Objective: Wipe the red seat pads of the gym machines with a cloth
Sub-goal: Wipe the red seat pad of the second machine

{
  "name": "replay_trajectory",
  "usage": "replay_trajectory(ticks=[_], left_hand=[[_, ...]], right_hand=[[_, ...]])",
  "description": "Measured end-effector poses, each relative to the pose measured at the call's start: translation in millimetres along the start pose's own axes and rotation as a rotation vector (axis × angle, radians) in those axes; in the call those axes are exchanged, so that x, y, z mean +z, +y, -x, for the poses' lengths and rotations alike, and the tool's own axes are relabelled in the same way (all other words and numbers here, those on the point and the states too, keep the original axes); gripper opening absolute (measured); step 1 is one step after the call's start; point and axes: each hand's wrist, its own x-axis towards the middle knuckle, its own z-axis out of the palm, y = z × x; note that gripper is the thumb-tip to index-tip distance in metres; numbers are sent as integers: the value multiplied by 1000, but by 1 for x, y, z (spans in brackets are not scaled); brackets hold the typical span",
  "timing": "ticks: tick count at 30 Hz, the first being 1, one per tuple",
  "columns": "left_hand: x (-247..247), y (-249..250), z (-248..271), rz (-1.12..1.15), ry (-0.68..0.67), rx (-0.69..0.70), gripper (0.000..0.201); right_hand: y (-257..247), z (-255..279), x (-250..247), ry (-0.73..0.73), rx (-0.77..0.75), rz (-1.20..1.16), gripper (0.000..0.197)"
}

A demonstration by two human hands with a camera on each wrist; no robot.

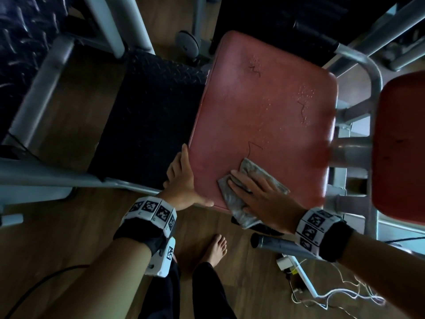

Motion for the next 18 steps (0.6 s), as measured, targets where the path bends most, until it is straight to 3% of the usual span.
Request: replay_trajectory(ticks=[2, 6, 7, 11, 18], left_hand=[[-5, -8, 1, 44, 30, 35, 134], [-20, -27, 6, 351, 270, 140, 52], [-23, -31, 8, 421, 284, 139, 40], [-27, -40, 8, 547, 246, 152, 28], [-30, -46, -2, 611, 240, 149, 32]], right_hand=[[-11, -8, 2, -10, -14, 3, 74], [-29, -34, -5, -27, -70, 10, 81], [-31, -41, -6, -31, -84, 16, 81], [-30, -76, -13, -37, -119, 15, 78], [6, -123, -30, -21, -44, -28, 78]])
